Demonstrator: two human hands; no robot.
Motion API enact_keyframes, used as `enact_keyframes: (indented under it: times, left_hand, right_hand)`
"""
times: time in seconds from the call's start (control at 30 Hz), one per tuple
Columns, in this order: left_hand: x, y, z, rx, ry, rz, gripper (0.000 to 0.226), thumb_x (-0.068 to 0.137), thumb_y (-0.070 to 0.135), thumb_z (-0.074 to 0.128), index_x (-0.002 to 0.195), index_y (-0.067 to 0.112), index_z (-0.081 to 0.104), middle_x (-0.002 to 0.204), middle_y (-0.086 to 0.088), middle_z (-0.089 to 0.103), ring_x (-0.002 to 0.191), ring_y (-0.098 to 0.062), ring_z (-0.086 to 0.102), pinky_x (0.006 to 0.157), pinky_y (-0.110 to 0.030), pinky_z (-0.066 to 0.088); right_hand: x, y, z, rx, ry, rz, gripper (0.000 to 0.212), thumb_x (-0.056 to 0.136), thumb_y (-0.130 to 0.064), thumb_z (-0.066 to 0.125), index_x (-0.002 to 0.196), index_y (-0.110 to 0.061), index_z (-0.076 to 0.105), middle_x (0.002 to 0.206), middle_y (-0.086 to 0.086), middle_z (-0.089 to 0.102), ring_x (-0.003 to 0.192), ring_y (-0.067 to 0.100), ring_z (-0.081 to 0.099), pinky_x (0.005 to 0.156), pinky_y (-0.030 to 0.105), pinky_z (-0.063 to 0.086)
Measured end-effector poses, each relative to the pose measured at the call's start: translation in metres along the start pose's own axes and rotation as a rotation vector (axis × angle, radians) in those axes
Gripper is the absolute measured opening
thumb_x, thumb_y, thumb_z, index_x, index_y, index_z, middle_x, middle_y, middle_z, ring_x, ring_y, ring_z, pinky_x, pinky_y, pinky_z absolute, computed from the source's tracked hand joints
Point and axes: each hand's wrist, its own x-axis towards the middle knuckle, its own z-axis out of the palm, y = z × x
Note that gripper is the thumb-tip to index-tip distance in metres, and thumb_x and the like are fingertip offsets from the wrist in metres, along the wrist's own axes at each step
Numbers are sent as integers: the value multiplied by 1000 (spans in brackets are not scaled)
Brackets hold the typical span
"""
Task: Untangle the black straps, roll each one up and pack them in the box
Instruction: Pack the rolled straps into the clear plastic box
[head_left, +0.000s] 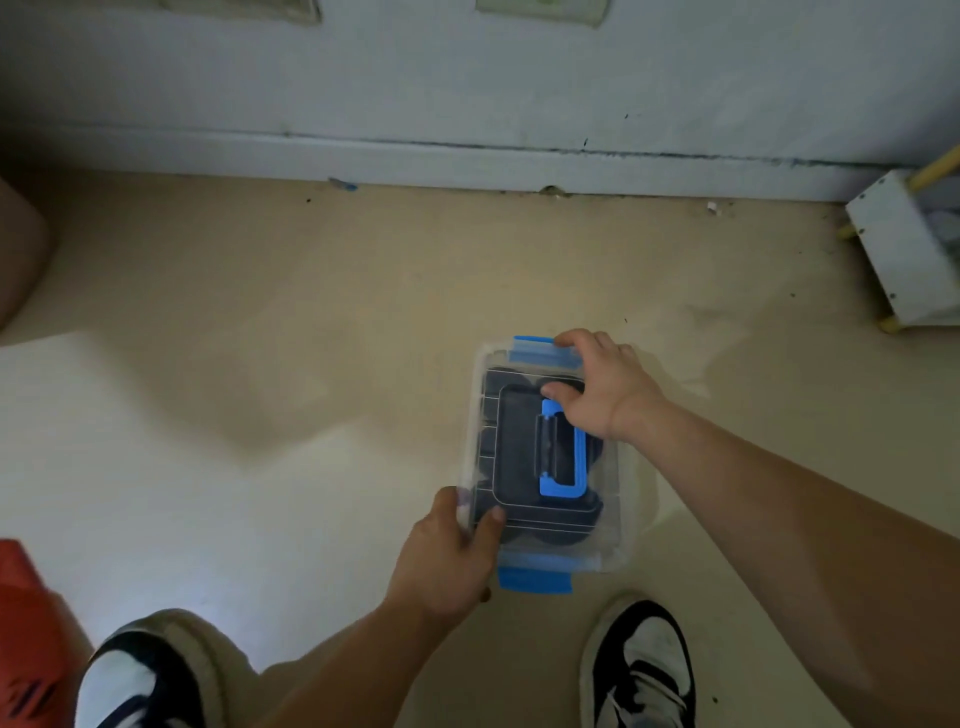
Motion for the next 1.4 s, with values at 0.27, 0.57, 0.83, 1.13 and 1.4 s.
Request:
enact_keyframes:
  times: [0.27, 0.57, 0.83, 1.13, 1.4]
  left_hand:
    - [40, 19, -48, -85, 368, -22, 37, 90, 50, 77, 113, 25, 62, 90, 4, 68, 84, -18, 69, 79, -38, 58]
    - [29, 4, -42, -524, 309, -349, 84, 81, 60, 82, 144, 13, 54, 132, -8, 66, 115, -30, 69, 97, -46, 59]
    - [24, 5, -41, -301, 343, -242, 55, 86, 59, 78, 97, 7, 64, 93, -18, 70, 80, -34, 70, 69, -50, 63]
    - [27, 13, -25, 81, 299, -204, 52, 106, 62, 37, 116, 12, 42, 99, -13, 66, 85, -35, 66, 75, -44, 54]
    - [27, 23, -18, 80, 307, -277, 51, 111, 52, 30, 131, 6, 41, 127, -20, 62, 108, -41, 65, 91, -52, 54]
  right_hand:
    - [-39, 25, 0, 79, 99, 301, 52, 87, -67, 71, 103, -23, 49, 93, -4, 63, 82, 21, 63, 69, 36, 41]
    - [-65, 56, 29, 571, 129, 375, 54, 83, -60, 82, 114, -20, 64, 106, 5, 70, 93, 26, 70, 88, 43, 58]
    - [-54, 52, 25, 882, -90, 461, 39, 95, -37, 80, 124, -15, 70, 115, 8, 75, 99, 25, 72, 78, 39, 60]
    - [-58, 34, 46, 727, 184, 394, 24, 96, -35, 76, 91, -23, 56, 97, 10, 76, 90, 31, 76, 81, 49, 61]
    - [-58, 32, 41, 711, 39, 372, 18, 107, -35, 60, 105, -19, 68, 104, 11, 72, 96, 28, 71, 87, 47, 60]
